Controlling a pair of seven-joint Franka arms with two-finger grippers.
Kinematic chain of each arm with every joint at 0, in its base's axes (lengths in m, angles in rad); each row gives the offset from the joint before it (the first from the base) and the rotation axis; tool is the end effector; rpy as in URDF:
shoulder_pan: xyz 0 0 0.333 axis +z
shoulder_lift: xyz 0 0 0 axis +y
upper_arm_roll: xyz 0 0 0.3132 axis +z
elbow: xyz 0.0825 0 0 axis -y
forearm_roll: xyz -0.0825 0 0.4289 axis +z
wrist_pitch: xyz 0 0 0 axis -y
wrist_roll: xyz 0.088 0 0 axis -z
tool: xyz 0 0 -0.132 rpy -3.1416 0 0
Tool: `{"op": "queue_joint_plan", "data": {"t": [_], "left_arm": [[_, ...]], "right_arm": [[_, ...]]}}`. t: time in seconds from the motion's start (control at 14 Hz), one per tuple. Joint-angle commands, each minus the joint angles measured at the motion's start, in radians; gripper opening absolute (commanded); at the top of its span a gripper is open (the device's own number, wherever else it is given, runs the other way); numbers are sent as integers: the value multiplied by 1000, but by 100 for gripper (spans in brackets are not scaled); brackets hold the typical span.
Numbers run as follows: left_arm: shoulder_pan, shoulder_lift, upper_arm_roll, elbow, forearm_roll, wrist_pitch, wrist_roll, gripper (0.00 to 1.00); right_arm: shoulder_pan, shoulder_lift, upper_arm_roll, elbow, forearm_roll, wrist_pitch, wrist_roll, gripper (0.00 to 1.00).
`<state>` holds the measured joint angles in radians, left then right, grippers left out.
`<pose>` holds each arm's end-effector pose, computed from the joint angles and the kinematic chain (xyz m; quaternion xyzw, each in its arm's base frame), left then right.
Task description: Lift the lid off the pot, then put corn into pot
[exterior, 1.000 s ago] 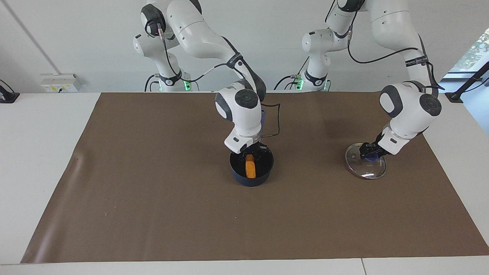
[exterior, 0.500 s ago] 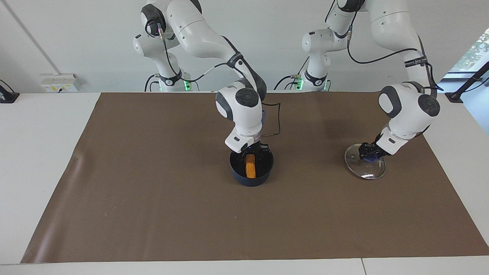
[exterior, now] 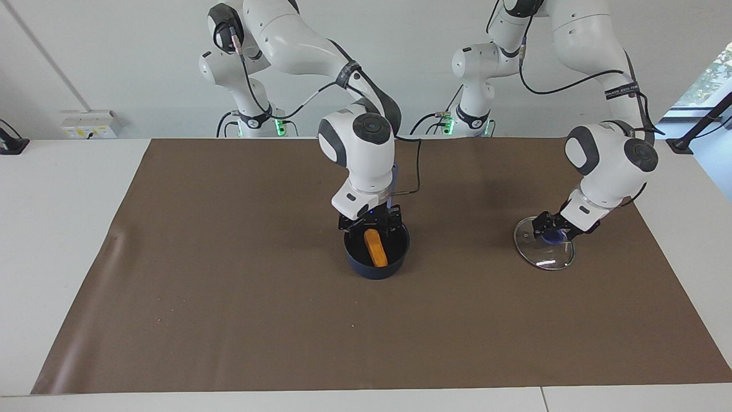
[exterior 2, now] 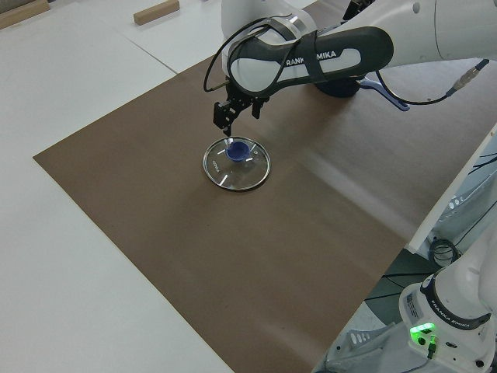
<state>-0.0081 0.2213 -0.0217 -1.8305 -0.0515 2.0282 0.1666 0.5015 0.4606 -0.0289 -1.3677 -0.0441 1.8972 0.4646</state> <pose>0.6522 -0.0231 0.3613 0.9959 -0.0862 -0.0100 0.0261 0.6644 0.3387 0.4221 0.9990 0.0121 0.0432 0.0089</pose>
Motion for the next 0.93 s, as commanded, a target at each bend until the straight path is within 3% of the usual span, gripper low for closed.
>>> {"op": "queue_joint_plan", "data": {"t": [0.0, 0.21, 0.36, 0.5, 0.64, 0.86], "left_arm": [[-65, -33, 8, 118, 18, -149, -161, 100], [-73, -129, 6, 125, 18, -248, -191, 100], [-73, -183, 6, 125, 19, -316, -193, 100], [-73, -221, 6, 122, 18, -373, -185, 100], [-73, -262, 5, 99, 18, -426, -188, 100], [-69, -316, 6, 7, 18, -434, -171, 100]], "right_arm": [[-110, -138, 7, -19, -14, -155, -142, 100], [-276, -224, 9, -21, -5, -208, -283, 100], [-313, -233, 6, -18, -13, -245, -325, 100], [-327, -311, 6, -28, -14, -358, -339, 100], [-407, -350, 15, -62, -2, -377, -430, 100], [-390, -434, 4, -226, -5, -310, -489, 100]]}}
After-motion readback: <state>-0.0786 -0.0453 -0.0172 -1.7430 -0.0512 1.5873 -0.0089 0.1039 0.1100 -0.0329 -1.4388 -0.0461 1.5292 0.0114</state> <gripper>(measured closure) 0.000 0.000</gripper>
